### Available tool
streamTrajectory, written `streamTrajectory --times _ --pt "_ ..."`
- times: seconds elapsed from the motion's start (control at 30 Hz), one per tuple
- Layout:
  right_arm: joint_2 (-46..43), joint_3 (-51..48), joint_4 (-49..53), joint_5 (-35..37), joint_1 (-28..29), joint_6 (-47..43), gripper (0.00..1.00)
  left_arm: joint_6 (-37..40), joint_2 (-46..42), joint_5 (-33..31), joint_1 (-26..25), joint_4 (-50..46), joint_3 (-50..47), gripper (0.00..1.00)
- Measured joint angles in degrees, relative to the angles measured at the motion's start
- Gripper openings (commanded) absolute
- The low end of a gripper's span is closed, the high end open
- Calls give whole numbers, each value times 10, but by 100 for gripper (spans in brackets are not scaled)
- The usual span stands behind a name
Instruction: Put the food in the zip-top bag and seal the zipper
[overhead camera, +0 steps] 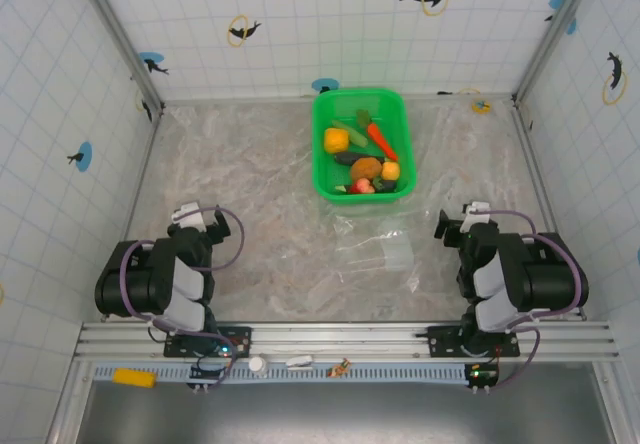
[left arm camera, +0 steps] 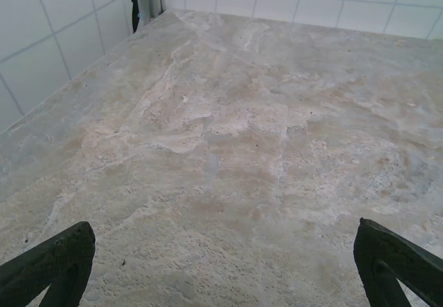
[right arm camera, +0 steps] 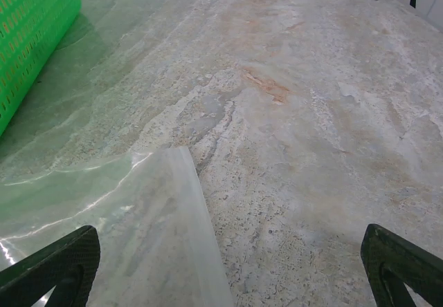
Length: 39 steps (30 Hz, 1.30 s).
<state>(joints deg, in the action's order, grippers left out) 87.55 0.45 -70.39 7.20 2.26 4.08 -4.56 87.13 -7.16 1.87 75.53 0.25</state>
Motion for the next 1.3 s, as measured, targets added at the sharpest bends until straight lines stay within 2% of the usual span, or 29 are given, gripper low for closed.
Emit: streamTrajectory --times 0.73,1.0,1.13,1.17,1.3 --pt "0 0 0 0 0 0 100 0 0 2 0 -2 0 98" --pt "0 0 0 -2 0 0 100 2 0 25 0 -27 0 98" --pt "-7 0 5 -6 -2 -1 100 18 -34 71 0 -84 11 98" --pt "-22 2 23 -4 0 -1 100 21 -52 80 0 -112 22 98" --pt "-140 84 220 19 7 47 100 23 -120 97 -19 -240 118 98"
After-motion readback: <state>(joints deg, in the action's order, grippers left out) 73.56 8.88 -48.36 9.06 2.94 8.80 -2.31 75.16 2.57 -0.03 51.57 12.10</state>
